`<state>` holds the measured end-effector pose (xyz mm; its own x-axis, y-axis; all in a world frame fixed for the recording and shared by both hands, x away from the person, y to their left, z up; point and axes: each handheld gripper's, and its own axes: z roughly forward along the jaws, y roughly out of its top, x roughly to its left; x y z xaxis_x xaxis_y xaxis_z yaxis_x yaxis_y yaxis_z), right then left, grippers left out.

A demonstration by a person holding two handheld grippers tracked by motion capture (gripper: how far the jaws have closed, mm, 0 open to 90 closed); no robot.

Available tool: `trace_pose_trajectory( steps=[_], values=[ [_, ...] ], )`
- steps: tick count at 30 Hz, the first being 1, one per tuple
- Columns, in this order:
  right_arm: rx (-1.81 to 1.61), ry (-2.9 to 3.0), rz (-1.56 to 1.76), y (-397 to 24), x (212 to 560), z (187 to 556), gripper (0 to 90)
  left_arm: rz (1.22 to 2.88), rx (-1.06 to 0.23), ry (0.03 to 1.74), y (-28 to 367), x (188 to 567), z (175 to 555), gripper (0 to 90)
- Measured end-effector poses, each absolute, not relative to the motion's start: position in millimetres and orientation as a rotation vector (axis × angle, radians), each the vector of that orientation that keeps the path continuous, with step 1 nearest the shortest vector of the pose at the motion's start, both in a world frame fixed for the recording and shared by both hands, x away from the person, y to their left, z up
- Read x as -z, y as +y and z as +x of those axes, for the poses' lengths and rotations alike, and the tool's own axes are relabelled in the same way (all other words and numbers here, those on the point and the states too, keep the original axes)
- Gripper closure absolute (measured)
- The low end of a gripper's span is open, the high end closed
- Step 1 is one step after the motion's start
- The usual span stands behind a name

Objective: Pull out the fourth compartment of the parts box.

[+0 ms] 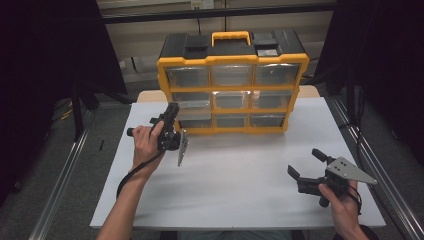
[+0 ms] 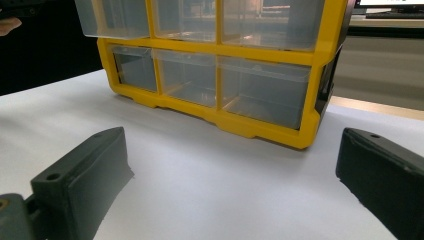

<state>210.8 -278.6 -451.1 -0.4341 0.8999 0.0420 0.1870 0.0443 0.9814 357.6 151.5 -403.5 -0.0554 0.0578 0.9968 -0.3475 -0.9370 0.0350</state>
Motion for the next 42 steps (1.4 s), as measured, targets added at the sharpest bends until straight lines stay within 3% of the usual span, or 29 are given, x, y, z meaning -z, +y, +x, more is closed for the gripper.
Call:
trace_pose_trajectory(
  steps=[42],
  values=[
    [-1.435, 1.688, 1.098, -279, 450, 210, 0.4, 1.913, -2.091, -0.339, 156, 403, 341, 80.0]
  ],
)
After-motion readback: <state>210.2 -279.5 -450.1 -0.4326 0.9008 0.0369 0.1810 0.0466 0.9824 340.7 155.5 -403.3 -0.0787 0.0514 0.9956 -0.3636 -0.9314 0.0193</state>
